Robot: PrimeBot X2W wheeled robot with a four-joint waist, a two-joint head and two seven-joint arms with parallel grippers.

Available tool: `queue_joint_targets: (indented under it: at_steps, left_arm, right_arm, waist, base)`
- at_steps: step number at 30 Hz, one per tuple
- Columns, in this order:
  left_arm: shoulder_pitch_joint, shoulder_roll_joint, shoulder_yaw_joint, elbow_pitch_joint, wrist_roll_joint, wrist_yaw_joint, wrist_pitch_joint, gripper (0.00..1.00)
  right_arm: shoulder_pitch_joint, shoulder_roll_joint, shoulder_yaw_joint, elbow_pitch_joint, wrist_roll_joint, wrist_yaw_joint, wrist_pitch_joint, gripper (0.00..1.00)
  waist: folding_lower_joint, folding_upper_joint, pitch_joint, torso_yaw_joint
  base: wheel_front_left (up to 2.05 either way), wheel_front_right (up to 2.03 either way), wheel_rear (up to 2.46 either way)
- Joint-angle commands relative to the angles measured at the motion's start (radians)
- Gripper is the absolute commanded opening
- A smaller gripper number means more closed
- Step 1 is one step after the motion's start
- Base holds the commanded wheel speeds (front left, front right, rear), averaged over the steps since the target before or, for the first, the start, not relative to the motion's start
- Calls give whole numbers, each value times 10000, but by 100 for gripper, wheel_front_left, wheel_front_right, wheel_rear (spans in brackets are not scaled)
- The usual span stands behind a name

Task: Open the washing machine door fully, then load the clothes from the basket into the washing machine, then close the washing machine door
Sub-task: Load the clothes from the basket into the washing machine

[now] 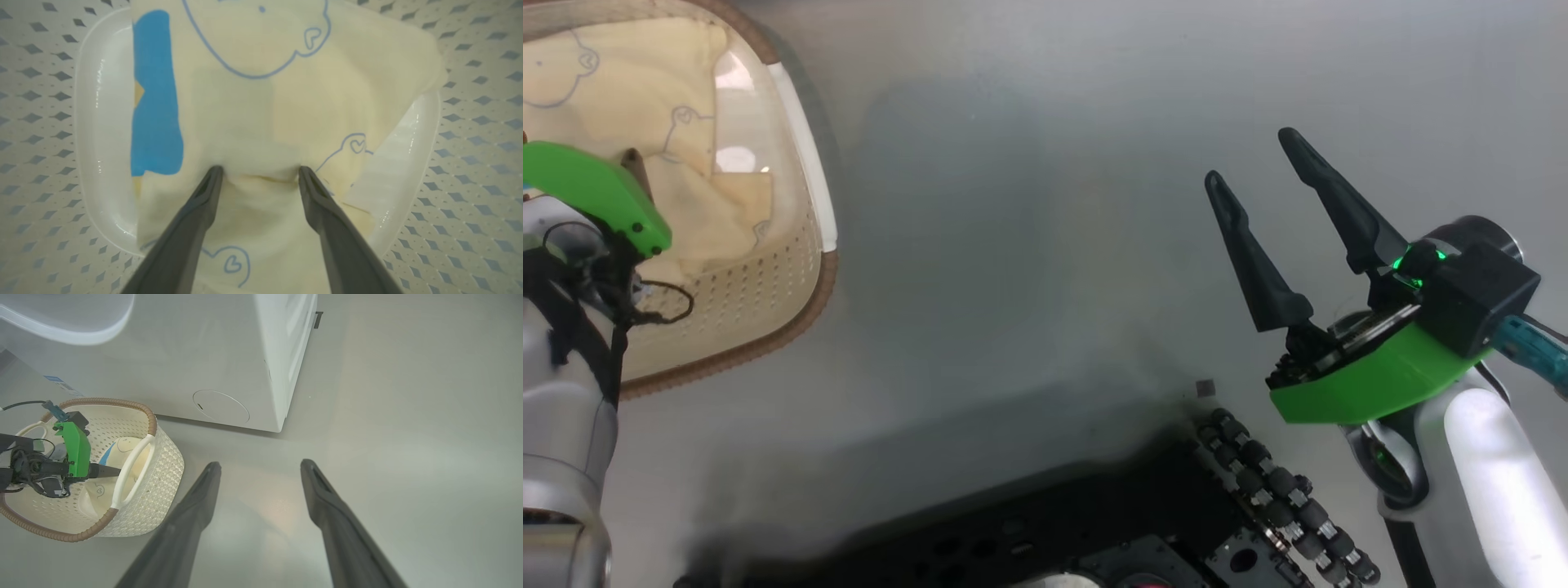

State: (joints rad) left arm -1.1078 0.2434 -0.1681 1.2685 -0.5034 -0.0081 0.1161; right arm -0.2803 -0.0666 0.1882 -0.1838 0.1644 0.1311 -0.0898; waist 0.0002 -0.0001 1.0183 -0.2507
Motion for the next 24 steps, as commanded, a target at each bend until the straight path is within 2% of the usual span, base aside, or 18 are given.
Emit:
queue_joint_targets:
  at_steps: [1,7,9,14,24]
  left_arm:
    - [200,393,108,13,-37,29,64,100]
    - [186,168,-40,116,-43,-1,262,99]
    - [202,5,-112,137,-33,5,336,0]
    - [217,-164,-161,164,-74,45,375,0]
    - [269,-150,-65,184,-248,85,-786,0]
  right_arm:
    - [258,-285,205,-315,93,-4,-93,100]
    - [627,-550,140,-552,180,-4,-26,100]
    - [716,-608,99,-640,191,-4,15,100]
    - [827,-661,-31,-856,177,-4,84,100]
    - [595,-631,-208,-891,183,-4,39,100]
  waist:
    - [-2,1,257,16]
    - [-2,1,425,154]
    - [-2,1,437,211]
    - [-2,1,415,285]
    - [-2,1,195,388]
  base:
    - [0,0,0]
    - [0,0,0]
    - [0,0,0]
    - [0,0,0]
    - [0,0,0]
